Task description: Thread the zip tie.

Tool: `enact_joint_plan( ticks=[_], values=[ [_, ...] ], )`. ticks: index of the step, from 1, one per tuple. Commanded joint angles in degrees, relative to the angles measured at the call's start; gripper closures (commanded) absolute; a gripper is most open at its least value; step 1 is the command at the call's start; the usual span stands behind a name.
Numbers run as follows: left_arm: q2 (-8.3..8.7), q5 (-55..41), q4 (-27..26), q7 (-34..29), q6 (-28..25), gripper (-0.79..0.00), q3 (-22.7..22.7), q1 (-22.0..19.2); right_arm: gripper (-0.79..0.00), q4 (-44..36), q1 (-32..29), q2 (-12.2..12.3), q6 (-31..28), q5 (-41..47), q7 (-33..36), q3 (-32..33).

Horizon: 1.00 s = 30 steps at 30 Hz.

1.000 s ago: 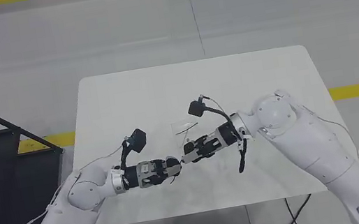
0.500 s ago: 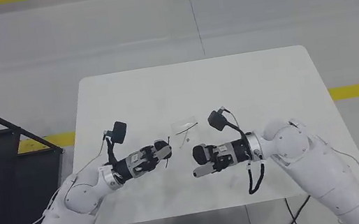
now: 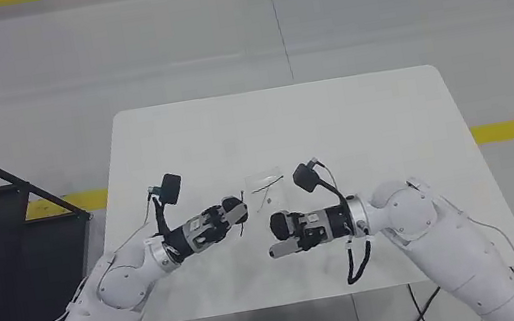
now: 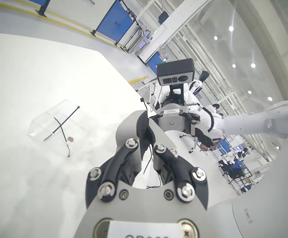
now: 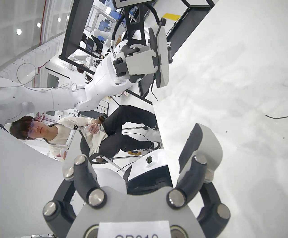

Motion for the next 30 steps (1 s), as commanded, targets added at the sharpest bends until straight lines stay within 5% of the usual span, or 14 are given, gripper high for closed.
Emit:
enact_joint_plan(
  ticks=[1,7,11,18,22,30],
  values=[
    [-0.19,0.09,0.11,1.23,0.11,0.000,0.19,-0.03,-0.662,0.28,0.26,-0.21,-0.31,-0.12,-0.47,-0.63],
    [-0.64,0.50,0.61,2.49,1.32,0.000,0.78,-0.42,-0.443,1.63,1.32,-1.16,0.83,-2.69,-4.63,-2.89],
    [-0.82,0.38,0.80,2.34,1.73,0.000,0.95,-0.66,-0.413,2.68,2.52,-1.92,2.08,-3.91,-7.01,-4.43],
    [-0.93,0.10,0.92,1.15,1.47,0.000,0.84,-0.69,-0.477,3.81,3.90,-2.99,4.80,-7.79,-11.08,-6.39],
    [-0.97,-0.03,0.81,0.71,1.10,0.000,0.62,-0.50,-0.339,4.26,4.05,-3.32,4.93,-8.14,-12.35,-6.56],
    [-1.05,-0.06,0.79,0.52,0.65,0.000,0.12,-0.11,-0.215,4.91,4.26,-3.74,5.11,-8.11,-12.24,-6.74]
  ],
)
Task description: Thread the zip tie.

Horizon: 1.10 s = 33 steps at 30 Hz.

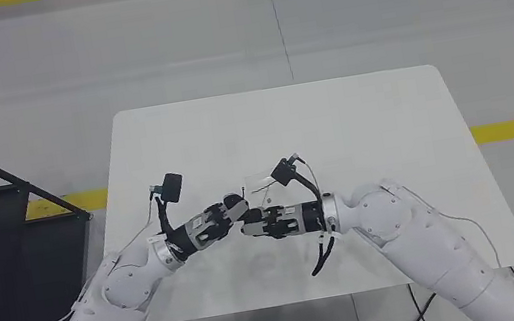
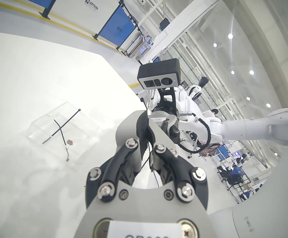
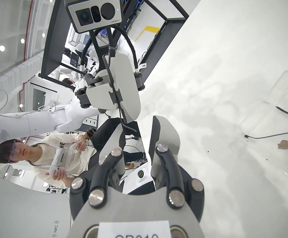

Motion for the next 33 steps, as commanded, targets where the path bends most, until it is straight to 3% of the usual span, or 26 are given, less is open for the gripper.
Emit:
enact_joint_plan(
  ticks=[1,8,10,12,14,16,33],
  values=[
    [-0.02,-0.02,0.02,-0.08,-0.06,0.000,-0.10,0.06,-0.203,0.08,0.02,-0.09,0.09,0.00,0.05,-0.02],
    [-0.15,-0.07,0.14,0.01,-0.27,0.000,-0.42,0.24,-0.018,0.08,0.17,-0.32,-0.36,0.87,1.30,0.05],
    [-0.18,-0.08,0.11,-0.05,-0.36,0.000,-0.46,0.26,-0.003,0.18,0.15,-0.35,-0.50,1.13,1.52,0.22],
    [-0.21,-0.15,0.15,-0.08,-0.41,0.000,-0.55,0.27,-0.083,0.21,0.10,-0.38,-0.57,1.12,1.62,0.32],
    [-0.24,-0.36,0.13,-0.08,-0.50,0.000,-0.65,0.32,-0.256,0.20,0.10,-0.42,-0.37,1.07,1.83,0.36],
    [-0.29,-0.73,0.14,0.25,-0.61,0.000,-0.82,0.41,-0.326,0.26,0.04,-0.48,-0.29,1.02,1.87,0.36],
    [-0.98,-0.74,0.33,3.74,-2.45,0.000,-1.18,0.78,-0.274,0.20,-1.82,-0.84,-5.70,0.69,-1.54,1.28]
  ],
)
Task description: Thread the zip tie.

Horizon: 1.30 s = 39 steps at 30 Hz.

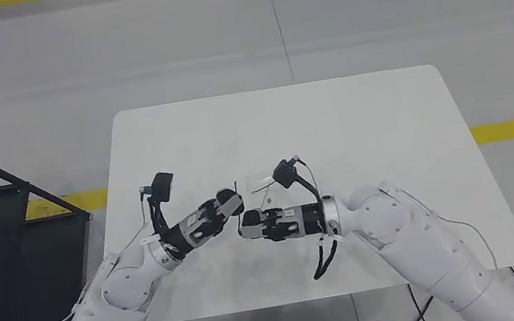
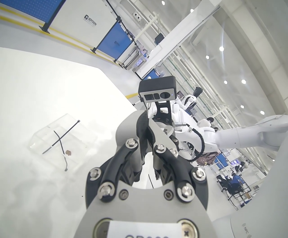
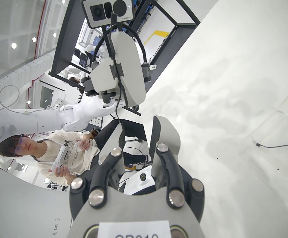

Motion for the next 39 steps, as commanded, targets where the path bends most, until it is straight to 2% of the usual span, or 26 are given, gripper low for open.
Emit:
enact_joint_plan(
  ticks=[1,12,16,27,39],
  values=[
    [-0.10,0.29,0.05,0.43,-0.11,0.000,0.01,0.00,-0.277,-0.06,-0.40,-0.05,-1.10,-0.44,-1.17,0.14],
    [-0.70,1.00,0.44,3.55,-0.94,0.000,-0.12,0.24,-0.262,0.55,-1.94,-0.44,-6.18,0.56,-4.85,0.67],
    [-0.88,1.40,0.51,4.03,-1.19,0.000,-0.15,0.28,-0.265,1.06,-2.05,-0.45,-7.35,1.95,-4.12,1.01],
    [-1.34,1.91,0.54,4.54,-1.46,0.000,0.05,0.34,-0.292,1.87,-2.23,-0.58,-8.41,3.14,-3.97,1.72],
    [-1.82,2.45,0.71,4.44,-1.30,0.000,0.44,0.07,-0.234,1.46,-2.22,-1.09,-6.58,-0.73,-6.17,1.25]
  ],
)
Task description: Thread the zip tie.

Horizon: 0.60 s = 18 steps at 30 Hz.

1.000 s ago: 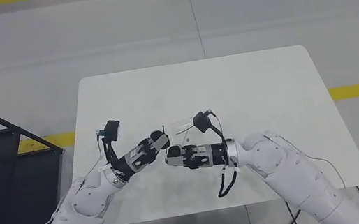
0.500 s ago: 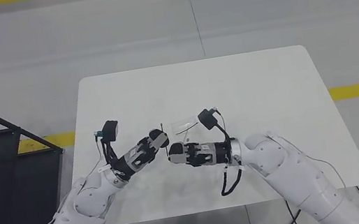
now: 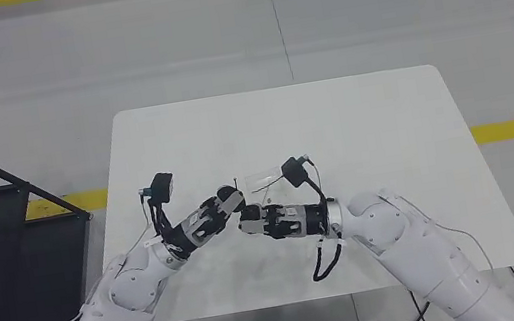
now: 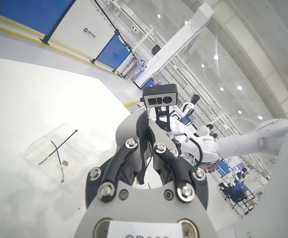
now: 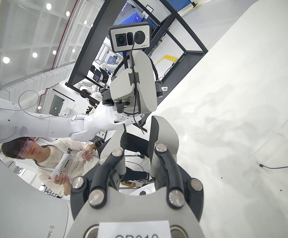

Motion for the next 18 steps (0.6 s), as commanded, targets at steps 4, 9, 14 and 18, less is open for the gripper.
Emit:
enact_joint_plan(
  ticks=[4,9,14,18],
  values=[
    [-0.14,0.28,-0.14,-0.09,0.07,0.000,-0.05,0.04,-0.117,-0.10,-0.11,-0.12,0.34,-1.25,-0.82,0.14],
    [-0.27,0.49,-0.16,-0.24,0.07,0.000,-0.11,0.13,-0.028,-0.17,-0.30,-0.20,0.19,-1.54,-0.93,0.26],
    [-0.41,0.77,-0.04,-0.28,0.07,0.000,-0.14,0.16,0.000,0.03,-0.35,-0.22,0.18,-1.56,-0.73,0.61],
    [-0.47,0.58,-0.13,-0.69,0.21,-0.785,-0.22,0.18,0.000,-0.27,-0.68,-0.10,-0.10,-1.76,-0.70,1.24]
  ],
)
